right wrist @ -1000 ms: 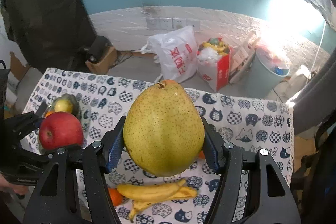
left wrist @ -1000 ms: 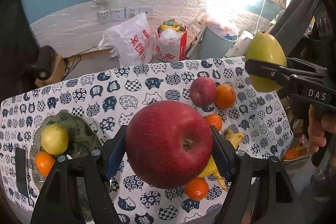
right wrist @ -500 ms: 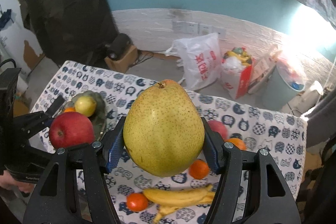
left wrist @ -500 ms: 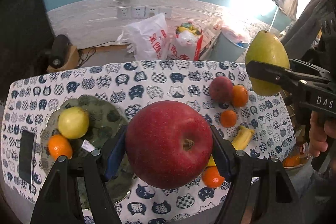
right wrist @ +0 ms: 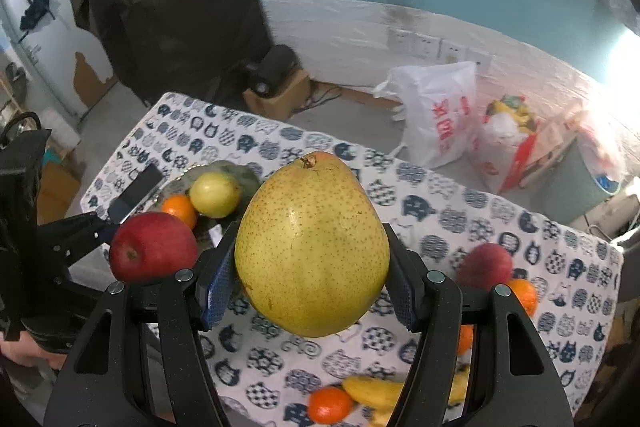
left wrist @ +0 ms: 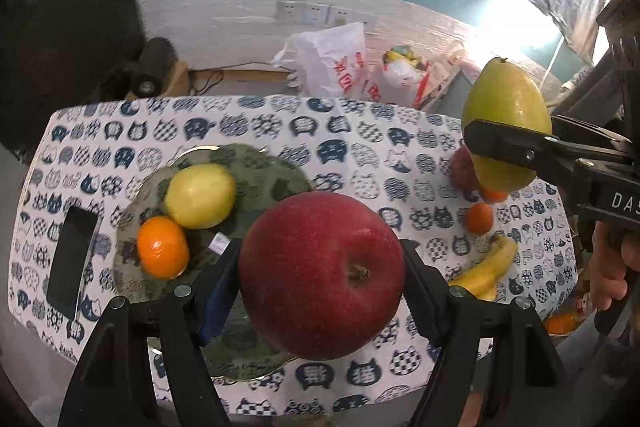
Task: Organize fruits
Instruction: 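Carry the apple and pear in both tools toward the glass plate, then lower the red apple with the left tool onto the plate while the right tool lowers the pear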
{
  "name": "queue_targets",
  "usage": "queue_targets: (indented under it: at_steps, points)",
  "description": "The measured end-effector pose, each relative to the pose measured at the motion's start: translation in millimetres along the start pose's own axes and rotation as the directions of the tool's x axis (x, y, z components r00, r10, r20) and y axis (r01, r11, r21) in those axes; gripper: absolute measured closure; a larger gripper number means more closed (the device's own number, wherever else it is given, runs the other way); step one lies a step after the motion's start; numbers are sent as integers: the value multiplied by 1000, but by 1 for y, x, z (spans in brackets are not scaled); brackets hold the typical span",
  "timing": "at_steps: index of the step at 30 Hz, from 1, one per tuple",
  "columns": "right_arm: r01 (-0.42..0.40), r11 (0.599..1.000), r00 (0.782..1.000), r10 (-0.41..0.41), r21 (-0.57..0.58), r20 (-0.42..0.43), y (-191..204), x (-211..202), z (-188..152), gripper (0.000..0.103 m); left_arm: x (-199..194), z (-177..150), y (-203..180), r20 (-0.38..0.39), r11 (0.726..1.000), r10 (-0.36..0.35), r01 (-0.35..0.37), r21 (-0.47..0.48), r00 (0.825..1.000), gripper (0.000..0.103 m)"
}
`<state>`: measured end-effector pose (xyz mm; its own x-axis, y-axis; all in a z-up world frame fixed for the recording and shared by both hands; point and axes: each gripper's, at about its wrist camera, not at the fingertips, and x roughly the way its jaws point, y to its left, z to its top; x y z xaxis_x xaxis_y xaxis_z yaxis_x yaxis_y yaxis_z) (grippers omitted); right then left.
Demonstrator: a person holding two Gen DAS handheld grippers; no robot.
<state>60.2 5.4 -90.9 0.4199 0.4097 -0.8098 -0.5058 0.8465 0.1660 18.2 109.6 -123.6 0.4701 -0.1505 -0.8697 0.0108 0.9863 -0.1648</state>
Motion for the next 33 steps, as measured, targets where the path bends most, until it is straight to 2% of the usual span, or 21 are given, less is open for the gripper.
queue_targets:
  at_steps: [6, 14, 33]
  points:
    - [-31, 999, 999, 30, -29, -30, 25, 23, 5, 38, 4, -11, 28, -12, 999, 36, -36, -30, 999, 27]
    - [-75, 996, 994, 71, -50, -83, 53, 55, 6, 38, 19, -28, 64, -74, 993, 69, -76, -95, 995, 27]
    - [-100, 991, 974, 81, -84, -210, 77, 123, -18, 38, 57, -52, 100, -180, 981, 87, -116, -155, 980, 27]
